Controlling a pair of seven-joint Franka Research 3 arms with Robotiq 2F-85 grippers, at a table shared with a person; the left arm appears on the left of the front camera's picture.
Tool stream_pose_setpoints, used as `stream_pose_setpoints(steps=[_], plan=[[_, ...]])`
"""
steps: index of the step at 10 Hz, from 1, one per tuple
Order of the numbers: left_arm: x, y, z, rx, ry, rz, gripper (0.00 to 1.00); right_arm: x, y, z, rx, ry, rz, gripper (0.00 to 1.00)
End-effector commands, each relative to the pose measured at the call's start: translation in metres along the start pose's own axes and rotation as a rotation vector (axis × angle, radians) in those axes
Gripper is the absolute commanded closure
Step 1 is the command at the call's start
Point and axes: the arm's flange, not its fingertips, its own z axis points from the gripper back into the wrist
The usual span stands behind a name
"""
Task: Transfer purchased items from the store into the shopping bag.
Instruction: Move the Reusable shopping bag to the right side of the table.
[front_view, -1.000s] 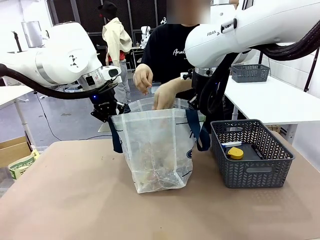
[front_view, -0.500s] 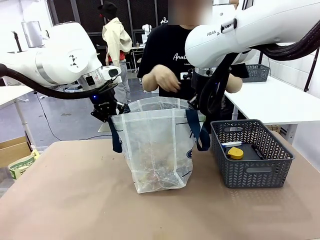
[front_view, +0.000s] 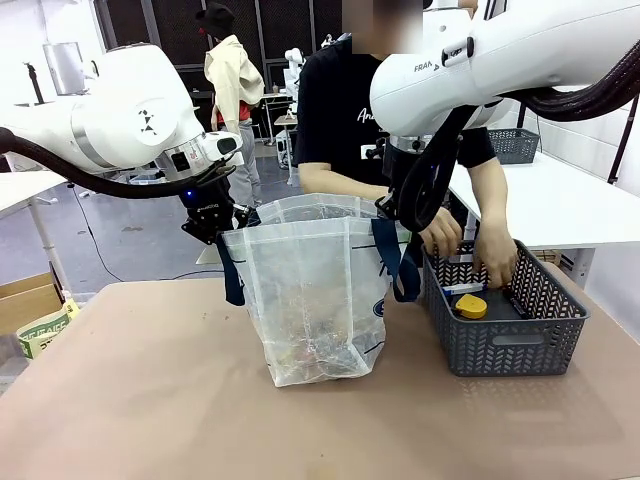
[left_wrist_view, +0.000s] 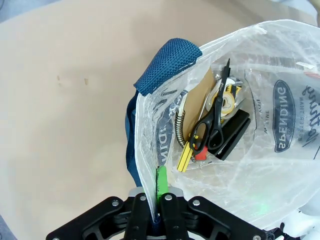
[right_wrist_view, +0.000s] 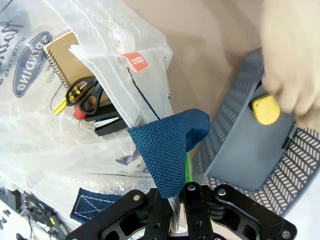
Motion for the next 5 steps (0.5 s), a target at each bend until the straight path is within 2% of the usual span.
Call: stream_pose_setpoints(steps=[1,5], plan=[[0.0004,0.0016,-0.0003,0.001,0.0,0.002,1.0,0.0002,-0.0011,0.0011,-0.001,-0.001,-0.001,1.0],[0.0004,0.0016,-0.0003,0.001,0.0,0.002,1.0,0.0002,-0.0011,0.0011,-0.001,-0.001,-0.001,1.0]])
